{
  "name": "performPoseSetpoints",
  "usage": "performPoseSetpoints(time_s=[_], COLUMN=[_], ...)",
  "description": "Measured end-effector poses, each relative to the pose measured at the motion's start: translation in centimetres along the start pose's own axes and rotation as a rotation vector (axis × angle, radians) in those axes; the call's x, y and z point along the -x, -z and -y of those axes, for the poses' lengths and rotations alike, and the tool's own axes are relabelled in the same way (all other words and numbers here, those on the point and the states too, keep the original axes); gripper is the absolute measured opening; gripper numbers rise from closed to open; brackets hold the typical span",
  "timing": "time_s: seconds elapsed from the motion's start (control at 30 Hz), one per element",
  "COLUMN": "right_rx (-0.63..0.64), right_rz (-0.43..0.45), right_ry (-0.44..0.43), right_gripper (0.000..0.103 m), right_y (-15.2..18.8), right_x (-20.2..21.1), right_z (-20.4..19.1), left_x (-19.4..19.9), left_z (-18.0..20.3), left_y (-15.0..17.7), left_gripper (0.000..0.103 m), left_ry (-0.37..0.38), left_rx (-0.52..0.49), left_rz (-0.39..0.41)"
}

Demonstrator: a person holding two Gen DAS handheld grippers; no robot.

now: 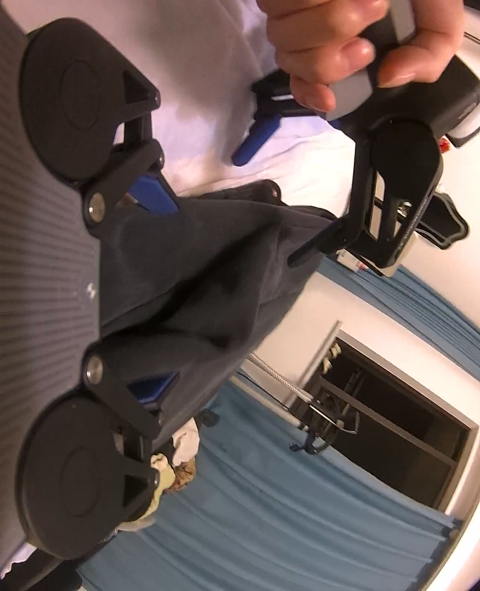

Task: Fold clothes

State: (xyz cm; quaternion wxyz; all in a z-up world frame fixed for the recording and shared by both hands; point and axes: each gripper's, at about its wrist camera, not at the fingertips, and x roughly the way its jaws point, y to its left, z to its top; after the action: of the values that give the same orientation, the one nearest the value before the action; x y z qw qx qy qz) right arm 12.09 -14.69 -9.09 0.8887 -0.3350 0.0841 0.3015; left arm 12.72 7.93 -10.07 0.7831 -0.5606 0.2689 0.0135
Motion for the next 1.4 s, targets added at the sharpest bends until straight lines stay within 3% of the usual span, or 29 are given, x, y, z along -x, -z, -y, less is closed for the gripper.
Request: performPoseSetpoints(time_s=[0.1, 0.17, 0.27, 0.33, 0.43, 0.5, 0.7, 0.9, 1.23, 1.4], right_rx=[0.046, 0.068, -0.047, -0.132, -0.297, -0.405, -0.630, -0.705, -0.580, -0.493], right_rz=[-0.033, -0.055, -0.081, -0.092, -0.083, -0.067, -0.040, -0.047, -0.004, 0.032], right_ry=[-0.001, -0.001, -0.001, -0.016, -0.043, -0.054, -0.085, -0.128, -0.086, -0.056], right_gripper=[0.103, 0.101, 0.077, 0.051, 0.035, 0.032, 0.030, 0.032, 0.047, 0.052], right_y=[-0.4, -0.6, -0.8, -1.0, -1.4, -1.5, -1.0, -0.4, -1.3, -1.6], right_x=[-1.5, -2.5, -3.3, -3.5, -3.3, -3.1, -2.7, -2.8, -1.3, -0.1], right_z=[-1.0, -1.5, 0.5, 2.3, 5.1, 6.9, 10.4, 10.3, 8.9, 8.1], left_x=[-0.4, -0.5, -0.7, -0.9, -1.1, -1.6, -4.4, -6.8, -5.9, -5.6], left_z=[-0.7, -0.9, -0.8, -0.7, -0.5, 0.0, 1.1, 0.2, -0.6, -1.0], left_y=[-0.3, -0.4, -0.1, 0.2, 0.8, 1.4, 3.1, 3.5, 3.2, 2.9], left_gripper=[0.096, 0.096, 0.097, 0.098, 0.101, 0.102, 0.103, 0.101, 0.101, 0.101], left_ry=[0.014, 0.022, 0.040, 0.074, 0.149, 0.181, 0.284, 0.341, 0.499, 0.530], left_rx=[0.031, 0.035, 0.019, 0.013, 0.002, -0.039, -0.137, -0.147, -0.099, -0.084], left_rz=[-0.001, 0.001, 0.002, 0.002, -0.015, -0.028, -0.010, 0.081, 0.090, 0.088])
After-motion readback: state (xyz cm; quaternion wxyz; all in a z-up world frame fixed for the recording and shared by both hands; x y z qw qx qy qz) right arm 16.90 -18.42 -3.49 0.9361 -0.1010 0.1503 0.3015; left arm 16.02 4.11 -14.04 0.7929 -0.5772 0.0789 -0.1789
